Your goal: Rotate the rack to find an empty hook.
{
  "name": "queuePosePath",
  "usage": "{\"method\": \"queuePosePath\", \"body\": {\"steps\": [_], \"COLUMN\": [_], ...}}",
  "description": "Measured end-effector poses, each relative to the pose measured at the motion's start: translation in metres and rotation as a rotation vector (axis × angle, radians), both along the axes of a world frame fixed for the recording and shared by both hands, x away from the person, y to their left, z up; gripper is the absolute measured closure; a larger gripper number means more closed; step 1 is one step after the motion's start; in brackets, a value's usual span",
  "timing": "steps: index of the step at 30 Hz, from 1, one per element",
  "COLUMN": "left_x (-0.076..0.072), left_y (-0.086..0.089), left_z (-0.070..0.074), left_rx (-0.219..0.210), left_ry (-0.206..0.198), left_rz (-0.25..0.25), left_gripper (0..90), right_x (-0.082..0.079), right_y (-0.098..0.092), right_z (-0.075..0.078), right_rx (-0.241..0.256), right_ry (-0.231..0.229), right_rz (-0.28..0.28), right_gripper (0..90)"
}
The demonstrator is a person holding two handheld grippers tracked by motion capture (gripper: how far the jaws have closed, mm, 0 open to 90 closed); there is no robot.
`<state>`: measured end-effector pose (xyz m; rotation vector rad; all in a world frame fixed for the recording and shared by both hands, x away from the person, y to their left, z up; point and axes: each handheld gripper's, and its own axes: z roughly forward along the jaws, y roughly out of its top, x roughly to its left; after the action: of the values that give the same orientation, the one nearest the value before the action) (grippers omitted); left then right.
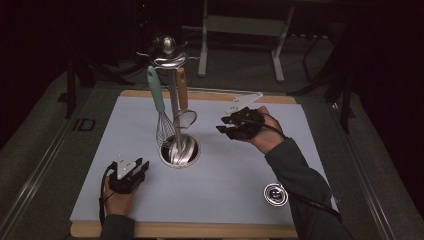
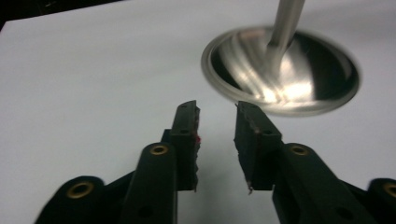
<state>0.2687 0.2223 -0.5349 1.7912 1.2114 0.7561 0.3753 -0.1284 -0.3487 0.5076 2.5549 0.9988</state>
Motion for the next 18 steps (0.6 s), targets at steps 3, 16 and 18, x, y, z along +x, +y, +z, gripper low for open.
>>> {"method": "queuePosePath", "body": {"steps": [3,16,18], "left_x": [-0.004,-0.022,-0.022], "left_y": [-0.005,-0.021,-0.023], "left_z": [0.012,0.106,0.123], "left_rx": [-0.026,-0.173,-0.177], "left_ry": [-0.03,-0.329,-0.377], "left_rz": [-0.036,-0.111,-0.119], "left_gripper": [78.8,89.5,89.6], "right_x": [0.001,-0.003,-0.004], "right_y": [-0.004,-0.023,-0.027], "right_z": [-0.005,-0.035,-0.041], "right_rx": [-0.021,-0.065,-0.075], "right_ry": [0.003,0.034,0.04], "right_rz": [-0.009,-0.068,-0.079], "right_gripper": [64.0,61.7,61.3]}}
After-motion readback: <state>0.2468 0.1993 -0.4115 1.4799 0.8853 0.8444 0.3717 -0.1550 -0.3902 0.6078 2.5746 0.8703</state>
